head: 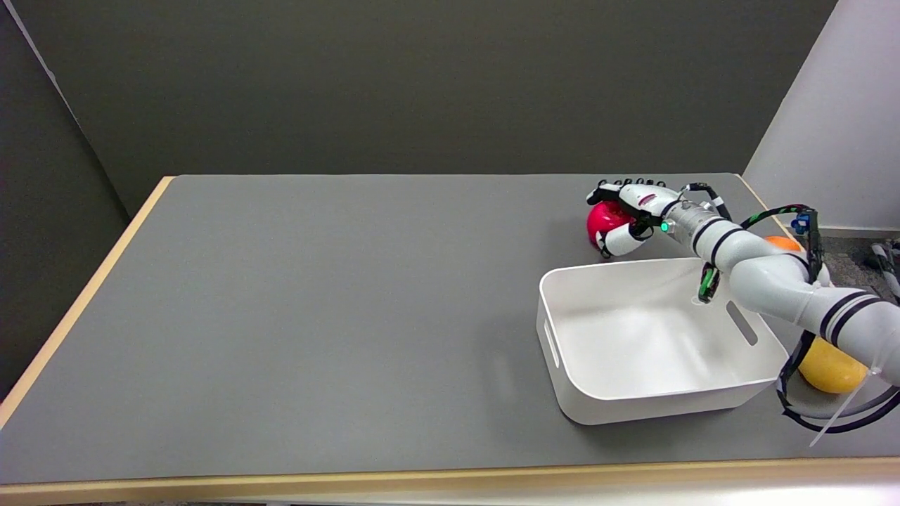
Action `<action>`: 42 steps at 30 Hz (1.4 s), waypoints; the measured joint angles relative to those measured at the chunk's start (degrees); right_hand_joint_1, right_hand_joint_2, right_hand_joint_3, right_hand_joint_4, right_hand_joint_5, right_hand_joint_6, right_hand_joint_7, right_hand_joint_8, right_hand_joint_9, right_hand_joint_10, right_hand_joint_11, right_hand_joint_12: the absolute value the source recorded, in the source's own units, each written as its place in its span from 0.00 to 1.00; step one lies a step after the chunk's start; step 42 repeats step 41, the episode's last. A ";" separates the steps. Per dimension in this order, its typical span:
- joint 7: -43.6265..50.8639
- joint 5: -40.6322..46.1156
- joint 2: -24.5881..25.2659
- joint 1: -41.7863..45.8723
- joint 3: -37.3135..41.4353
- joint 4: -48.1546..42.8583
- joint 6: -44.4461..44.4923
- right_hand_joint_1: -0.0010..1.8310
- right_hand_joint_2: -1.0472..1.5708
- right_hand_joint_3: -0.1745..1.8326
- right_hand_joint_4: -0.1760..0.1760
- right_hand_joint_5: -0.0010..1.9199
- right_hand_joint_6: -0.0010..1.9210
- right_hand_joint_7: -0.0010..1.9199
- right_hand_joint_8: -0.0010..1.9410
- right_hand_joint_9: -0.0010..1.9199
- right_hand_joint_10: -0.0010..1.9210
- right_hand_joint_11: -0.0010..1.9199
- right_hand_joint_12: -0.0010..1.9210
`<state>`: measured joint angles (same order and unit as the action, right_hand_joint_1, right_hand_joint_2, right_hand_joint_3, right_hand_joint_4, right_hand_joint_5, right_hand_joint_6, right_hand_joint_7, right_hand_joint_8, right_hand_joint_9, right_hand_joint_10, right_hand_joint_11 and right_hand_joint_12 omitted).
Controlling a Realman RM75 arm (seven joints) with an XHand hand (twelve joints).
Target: Pick up the red apple.
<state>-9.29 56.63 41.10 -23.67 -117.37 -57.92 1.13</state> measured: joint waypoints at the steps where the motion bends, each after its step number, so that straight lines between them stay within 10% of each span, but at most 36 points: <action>1: 0.00 -0.01 0.05 -0.04 -0.14 0.04 0.20 0.50 0.73 0.54 0.80 0.12 0.46 0.22 0.24 0.21 0.46 0.25 0.80; 5: -0.03 -0.03 0.14 -0.20 -0.56 0.17 1.07 0.55 0.76 0.50 0.79 0.15 0.63 0.28 0.40 0.28 0.56 0.29 0.86; 7: -0.03 -0.06 0.19 -0.27 -0.78 0.21 1.52 0.59 0.88 0.18 0.37 0.25 0.94 0.34 0.74 0.34 0.61 0.32 0.93; 15: -0.03 -1.40 0.30 -0.34 -1.47 0.20 3.66 0.61 0.84 0.24 0.44 0.29 0.86 0.40 0.74 0.39 0.75 0.31 1.00; 18: -0.02 -2.46 0.26 -0.30 -1.54 -0.17 4.59 0.72 0.86 0.17 0.20 0.29 0.84 0.39 0.71 0.38 0.83 0.33 1.00; 30: 0.20 -5.29 -1.27 2.81 4.05 -5.62 9.26 0.73 0.83 0.20 0.15 0.30 0.82 0.41 0.69 0.39 0.81 0.36 1.00; 35: 0.26 -6.30 -1.74 7.68 11.27 -10.17 11.39 0.63 0.81 0.29 0.43 0.33 0.82 0.44 0.69 0.43 0.74 0.38 1.00; 42: 0.26 -7.15 -1.21 18.07 22.78 -17.58 14.50 0.63 0.80 0.31 0.41 0.34 0.82 0.45 0.67 0.43 0.75 0.39 0.99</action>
